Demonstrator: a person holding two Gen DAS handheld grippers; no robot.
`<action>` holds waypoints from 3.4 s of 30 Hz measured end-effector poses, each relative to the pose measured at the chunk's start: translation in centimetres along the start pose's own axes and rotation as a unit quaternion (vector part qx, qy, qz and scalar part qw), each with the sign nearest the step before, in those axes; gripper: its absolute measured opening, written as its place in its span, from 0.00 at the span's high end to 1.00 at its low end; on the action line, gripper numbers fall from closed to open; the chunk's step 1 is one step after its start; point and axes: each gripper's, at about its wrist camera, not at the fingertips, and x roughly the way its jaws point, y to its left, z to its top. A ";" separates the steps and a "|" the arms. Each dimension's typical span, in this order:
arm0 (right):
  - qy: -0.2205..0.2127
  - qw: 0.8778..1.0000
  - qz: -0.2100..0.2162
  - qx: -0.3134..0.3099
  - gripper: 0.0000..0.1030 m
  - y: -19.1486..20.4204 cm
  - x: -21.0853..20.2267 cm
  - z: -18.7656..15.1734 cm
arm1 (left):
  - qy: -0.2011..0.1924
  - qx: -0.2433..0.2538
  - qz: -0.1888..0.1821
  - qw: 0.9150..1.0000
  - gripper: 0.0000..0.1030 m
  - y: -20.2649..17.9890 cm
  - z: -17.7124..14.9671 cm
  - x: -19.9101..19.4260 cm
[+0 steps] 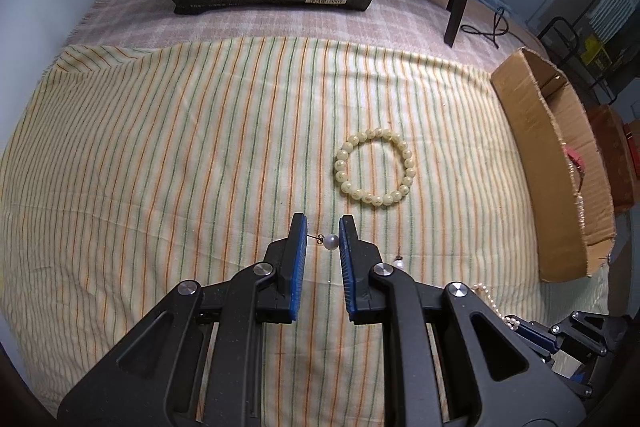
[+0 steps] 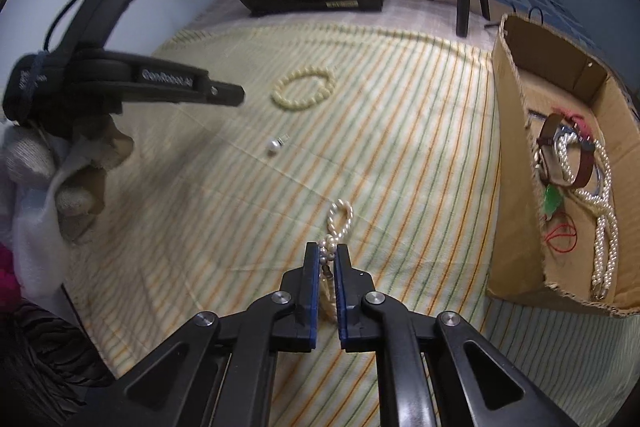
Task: Organize jewelry
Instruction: 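Carry earring and pearl strand into the box and open both tools, then withdraw both open tools from the box back over the bed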
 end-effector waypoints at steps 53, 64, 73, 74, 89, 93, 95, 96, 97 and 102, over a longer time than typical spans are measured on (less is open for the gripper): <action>-0.214 0.968 -0.050 0.120 0.99 -11.8 -17.1 5.7 | -0.070 0.109 -0.129 0.983 0.86 -17.1 -0.6 -6.9; -0.193 0.966 -0.077 0.154 0.99 -15.6 -16.1 4.9 | -0.049 0.134 -0.133 0.981 0.86 -20.7 -1.6 -4.8; -0.170 0.969 -0.083 0.158 0.99 -16.5 -14.5 4.4 | -0.038 0.155 -0.127 0.979 0.86 -22.5 -2.4 -3.4; -0.168 0.969 -0.082 0.159 0.99 -16.6 -14.4 4.3 | -0.037 0.156 -0.126 0.979 0.86 -22.6 -2.5 -3.3; -0.174 0.958 -0.113 0.199 0.10 -17.5 -14.2 3.9 | -0.043 0.179 -0.118 0.976 0.36 -23.0 -2.8 -3.4; -0.176 0.952 -0.145 0.205 0.00 -17.7 -14.5 3.8 | -0.038 0.178 -0.109 0.977 0.35 -22.8 -2.8 -3.1; -0.176 0.951 -0.153 0.205 0.00 -17.7 -14.6 3.8 | -0.039 0.176 -0.105 0.978 0.35 -22.7 -2.8 -3.1; -0.175 0.951 -0.155 0.205 0.00 -17.8 -14.6 3.9 | -0.041 0.175 -0.104 0.978 0.35 -22.6 -2.7 -3.2; -0.174 0.950 -0.156 0.205 0.00 -17.8 -14.6 3.9 | -0.042 0.174 -0.104 0.978 0.35 -22.6 -2.7 -3.3; -0.168 0.949 -0.169 0.206 0.00 -17.7 -14.5 3.9 | -0.047 0.169 -0.100 0.979 0.35 -22.2 -2.5 -3.4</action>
